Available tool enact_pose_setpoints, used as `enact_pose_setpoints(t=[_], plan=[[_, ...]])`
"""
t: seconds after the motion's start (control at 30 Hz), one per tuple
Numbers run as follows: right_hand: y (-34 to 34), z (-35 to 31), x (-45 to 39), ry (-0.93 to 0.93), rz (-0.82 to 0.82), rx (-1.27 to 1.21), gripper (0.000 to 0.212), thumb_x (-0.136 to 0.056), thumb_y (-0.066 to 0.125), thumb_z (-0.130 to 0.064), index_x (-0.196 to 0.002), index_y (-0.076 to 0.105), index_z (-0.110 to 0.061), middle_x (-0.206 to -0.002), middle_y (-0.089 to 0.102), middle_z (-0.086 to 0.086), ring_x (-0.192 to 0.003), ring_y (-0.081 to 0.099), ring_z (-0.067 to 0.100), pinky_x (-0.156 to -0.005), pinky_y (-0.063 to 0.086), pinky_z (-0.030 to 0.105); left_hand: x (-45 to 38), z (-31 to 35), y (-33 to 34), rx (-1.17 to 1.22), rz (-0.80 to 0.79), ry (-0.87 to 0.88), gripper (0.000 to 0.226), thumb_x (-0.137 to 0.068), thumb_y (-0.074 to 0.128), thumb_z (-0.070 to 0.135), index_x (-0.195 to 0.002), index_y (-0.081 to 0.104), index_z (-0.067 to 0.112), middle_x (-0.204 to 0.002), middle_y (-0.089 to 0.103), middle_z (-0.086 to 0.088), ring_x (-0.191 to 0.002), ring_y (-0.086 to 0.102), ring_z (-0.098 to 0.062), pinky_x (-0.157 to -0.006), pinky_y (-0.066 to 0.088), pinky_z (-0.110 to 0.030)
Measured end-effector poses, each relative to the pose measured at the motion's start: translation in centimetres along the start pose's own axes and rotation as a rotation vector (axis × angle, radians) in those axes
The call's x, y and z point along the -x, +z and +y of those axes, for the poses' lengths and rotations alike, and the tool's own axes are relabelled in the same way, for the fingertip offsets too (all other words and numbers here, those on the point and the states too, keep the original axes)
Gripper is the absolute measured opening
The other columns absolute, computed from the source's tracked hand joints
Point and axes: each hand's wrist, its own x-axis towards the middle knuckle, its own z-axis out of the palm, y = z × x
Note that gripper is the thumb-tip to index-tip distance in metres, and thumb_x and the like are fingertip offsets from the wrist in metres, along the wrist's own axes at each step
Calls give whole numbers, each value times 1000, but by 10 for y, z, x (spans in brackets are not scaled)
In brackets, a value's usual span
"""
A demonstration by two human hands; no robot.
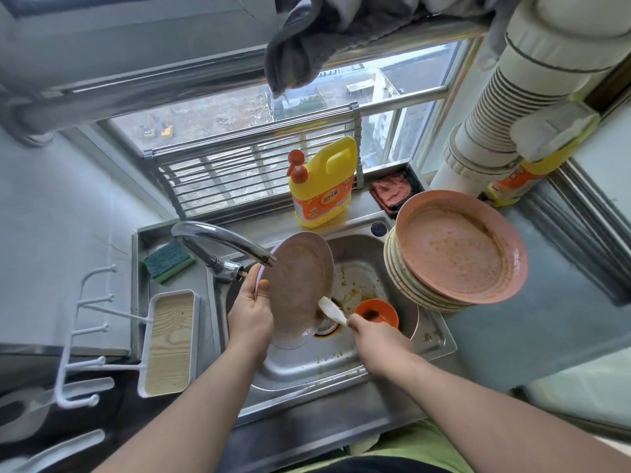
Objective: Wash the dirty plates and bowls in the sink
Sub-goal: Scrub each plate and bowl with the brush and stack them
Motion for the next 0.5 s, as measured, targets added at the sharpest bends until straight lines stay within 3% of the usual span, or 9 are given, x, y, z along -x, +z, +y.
enact_pose_setpoints(t=[0.1,0.2,0.33,0.5], plan=[[-17,-5,-14,-2,126,-174,18,-108,30,-43,-117,45,-39,-111,69,11,-90,61,36,-86,55,46,0,-1,-1,-1,-36,-26,34,-86,48,87,-119,53,80,-129,64,32,-130,60,-9,-115,46,-48],[-46,-28,-15,-103,168,-257,23,-108,31,-44,-121,49,-39,-117,71,11,-102,64,37,-87,52,45,1,-6,1,-27,-98,-58,63,-79,46,95,-133,57,65,-134,67,24,-129,61,-10,-114,47,-49],[-52,-71,10,-269,113,-331,24,-110,36,-42,-128,52,-38,-116,71,11,-106,65,36,-90,53,45,0,-11,10,43,-59,-197,50,-89,39,86,-131,56,65,-136,68,9,-125,64,-22,-103,55,-55],[-15,-78,42,-366,-19,-411,21,-111,39,-38,-125,55,-34,-106,69,2,-97,63,27,-85,51,40,-10,8,21,320,62,-450,60,-94,29,84,-136,47,46,-125,64,-7,-109,67,-36,-85,58,-65]])
